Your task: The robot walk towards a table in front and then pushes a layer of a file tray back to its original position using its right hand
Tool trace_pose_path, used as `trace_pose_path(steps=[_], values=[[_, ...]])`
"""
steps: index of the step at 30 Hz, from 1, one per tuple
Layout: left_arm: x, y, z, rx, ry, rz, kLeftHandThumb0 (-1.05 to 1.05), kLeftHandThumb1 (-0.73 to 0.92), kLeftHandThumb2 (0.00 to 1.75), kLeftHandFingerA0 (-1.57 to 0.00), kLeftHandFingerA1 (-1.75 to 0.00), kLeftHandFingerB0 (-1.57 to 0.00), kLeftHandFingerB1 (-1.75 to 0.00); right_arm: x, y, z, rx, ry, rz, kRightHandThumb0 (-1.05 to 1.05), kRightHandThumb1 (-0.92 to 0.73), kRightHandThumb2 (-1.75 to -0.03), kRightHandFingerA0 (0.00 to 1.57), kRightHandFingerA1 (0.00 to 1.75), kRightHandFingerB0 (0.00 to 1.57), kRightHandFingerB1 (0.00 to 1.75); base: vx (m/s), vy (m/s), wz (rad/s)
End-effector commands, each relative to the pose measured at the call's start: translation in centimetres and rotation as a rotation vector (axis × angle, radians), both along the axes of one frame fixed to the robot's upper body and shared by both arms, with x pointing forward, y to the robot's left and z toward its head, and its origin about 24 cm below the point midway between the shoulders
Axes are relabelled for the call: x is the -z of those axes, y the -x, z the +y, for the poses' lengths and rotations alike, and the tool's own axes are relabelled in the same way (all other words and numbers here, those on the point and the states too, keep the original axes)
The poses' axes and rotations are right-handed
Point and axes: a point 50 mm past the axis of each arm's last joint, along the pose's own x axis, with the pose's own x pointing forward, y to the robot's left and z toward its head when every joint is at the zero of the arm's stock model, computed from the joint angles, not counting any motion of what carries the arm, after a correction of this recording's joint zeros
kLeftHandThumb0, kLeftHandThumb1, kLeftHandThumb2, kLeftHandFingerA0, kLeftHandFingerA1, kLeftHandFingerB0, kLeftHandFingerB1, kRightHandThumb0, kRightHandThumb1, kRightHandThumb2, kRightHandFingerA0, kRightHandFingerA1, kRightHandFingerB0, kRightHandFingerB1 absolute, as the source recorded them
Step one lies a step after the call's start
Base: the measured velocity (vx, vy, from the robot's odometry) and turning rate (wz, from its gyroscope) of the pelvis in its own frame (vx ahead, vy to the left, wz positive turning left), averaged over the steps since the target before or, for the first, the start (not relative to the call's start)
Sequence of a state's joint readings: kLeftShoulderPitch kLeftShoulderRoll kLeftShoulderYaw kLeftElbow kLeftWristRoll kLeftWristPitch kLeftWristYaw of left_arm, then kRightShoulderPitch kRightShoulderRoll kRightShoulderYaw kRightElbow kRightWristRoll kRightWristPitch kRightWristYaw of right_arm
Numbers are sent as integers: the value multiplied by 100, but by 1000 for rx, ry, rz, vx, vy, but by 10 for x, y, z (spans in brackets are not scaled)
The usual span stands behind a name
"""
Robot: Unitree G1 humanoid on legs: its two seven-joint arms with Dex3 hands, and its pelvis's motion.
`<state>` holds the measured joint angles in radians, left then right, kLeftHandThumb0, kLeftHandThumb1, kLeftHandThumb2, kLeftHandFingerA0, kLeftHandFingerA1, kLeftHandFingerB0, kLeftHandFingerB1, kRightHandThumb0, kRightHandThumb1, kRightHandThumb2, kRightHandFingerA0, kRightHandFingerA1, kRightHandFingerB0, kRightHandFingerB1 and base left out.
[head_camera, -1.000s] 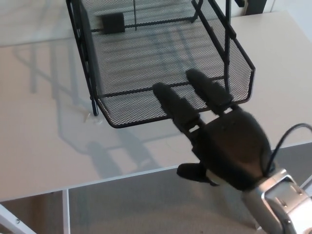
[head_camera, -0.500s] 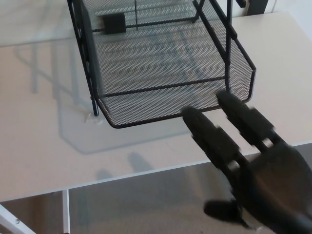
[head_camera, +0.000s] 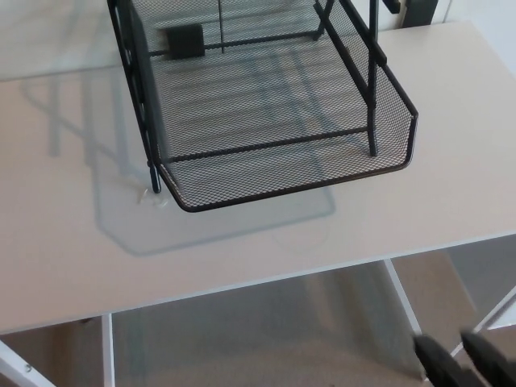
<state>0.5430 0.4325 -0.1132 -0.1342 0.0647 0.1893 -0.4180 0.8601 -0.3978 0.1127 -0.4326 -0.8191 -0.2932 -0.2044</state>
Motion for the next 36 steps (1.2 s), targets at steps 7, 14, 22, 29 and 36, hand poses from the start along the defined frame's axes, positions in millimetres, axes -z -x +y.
trace_pose_path(steps=[7,14,22,29,36], values=[[9,17,10,-72,-39,10,-32,64,59,-40,-44,-30,-34,70,29,-61,622,-662,280,-69,-47,-80,10,46,5,27,0,0,0],[10,13,18,-126,-60,11,-31,65,60,-39,-43,-30,-34,73,29,-60,607,-652,303,-67,-46,-79,8,46,5,25,0,0,0],[11,6,26,-144,-84,-14,-32,63,59,-40,-44,-30,-35,80,25,-65,600,-657,312,-68,-46,-80,7,47,5,23,0,0,0],[12,5,23,-123,-105,-23,-31,63,59,-41,-44,-32,-34,84,23,-69,584,-661,311,-65,-46,-80,7,47,4,22,0,0,0],[13,5,24,-114,-113,-38,-33,62,58,-43,-45,-33,-35,85,21,-72,568,-659,311,-67,-48,-78,4,45,5,22,0,0,0]])
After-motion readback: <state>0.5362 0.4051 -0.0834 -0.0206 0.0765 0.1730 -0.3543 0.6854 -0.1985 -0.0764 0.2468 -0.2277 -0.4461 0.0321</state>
